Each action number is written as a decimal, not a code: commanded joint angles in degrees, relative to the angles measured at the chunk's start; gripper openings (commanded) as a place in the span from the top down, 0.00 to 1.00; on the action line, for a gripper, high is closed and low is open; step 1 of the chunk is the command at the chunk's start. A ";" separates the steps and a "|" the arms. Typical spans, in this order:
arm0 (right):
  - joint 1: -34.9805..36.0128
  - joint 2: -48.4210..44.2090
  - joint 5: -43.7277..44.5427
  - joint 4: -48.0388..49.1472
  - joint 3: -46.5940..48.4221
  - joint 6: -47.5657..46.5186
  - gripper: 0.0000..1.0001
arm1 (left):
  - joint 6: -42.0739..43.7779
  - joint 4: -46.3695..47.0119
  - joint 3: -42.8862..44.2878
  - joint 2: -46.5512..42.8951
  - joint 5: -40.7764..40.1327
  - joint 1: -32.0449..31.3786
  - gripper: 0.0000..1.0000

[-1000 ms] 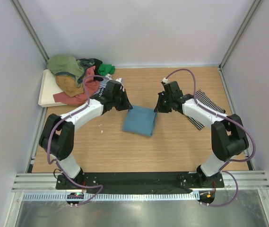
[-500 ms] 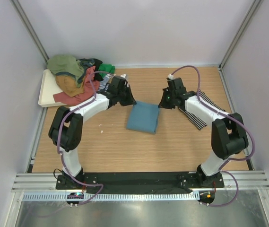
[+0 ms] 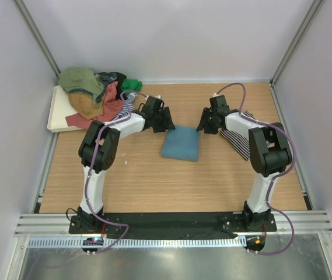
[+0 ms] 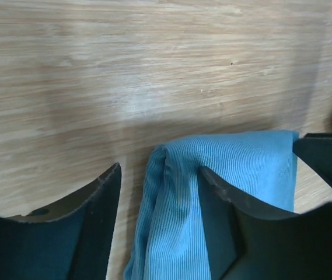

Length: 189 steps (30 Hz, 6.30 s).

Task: Fold and stack the tank tops

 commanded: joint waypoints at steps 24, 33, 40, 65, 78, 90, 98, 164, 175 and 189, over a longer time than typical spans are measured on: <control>1.35 -13.59 -38.69 35.27 -30.01 13.80 0.99 | -9.99 14.75 -28.07 -20.32 14.14 -3.38 0.71; -3.40 -1.51 -37.47 38.41 -32.05 16.19 0.99 | -10.44 18.63 -32.55 -15.90 11.26 -0.91 0.76; -3.23 -13.63 -32.98 27.23 -29.76 10.30 0.89 | -9.30 13.19 -35.81 -28.45 5.55 -2.93 0.73; -3.40 5.86 -31.75 28.10 -8.85 15.22 0.85 | -7.28 4.58 -8.40 -6.16 -1.75 -0.65 0.56; -3.14 -16.97 -14.63 16.86 -16.92 5.21 0.41 | 0.28 -1.06 -20.77 -29.60 -10.64 -0.12 0.29; -3.14 -19.65 24.13 -9.07 -7.53 0.36 0.23 | 1.69 -2.20 -22.19 -31.20 -9.24 -0.39 0.16; -3.23 -6.10 34.43 -16.10 2.58 1.59 0.28 | 0.81 -2.29 -22.28 -29.27 -7.39 -1.09 0.16; 4.95 -5.83 -4.58 8.32 -13.50 8.98 0.53 | -12.37 8.52 -17.18 -7.47 0.43 -1.35 0.45; 6.79 -3.89 -7.31 9.11 -9.37 8.80 0.78 | -17.38 12.65 -17.09 -2.73 0.26 -2.06 0.83; 5.39 -15.04 -2.04 -2.75 -1.90 3.26 0.99 | -15.89 12.30 -15.25 -14.84 -6.95 -8.99 1.00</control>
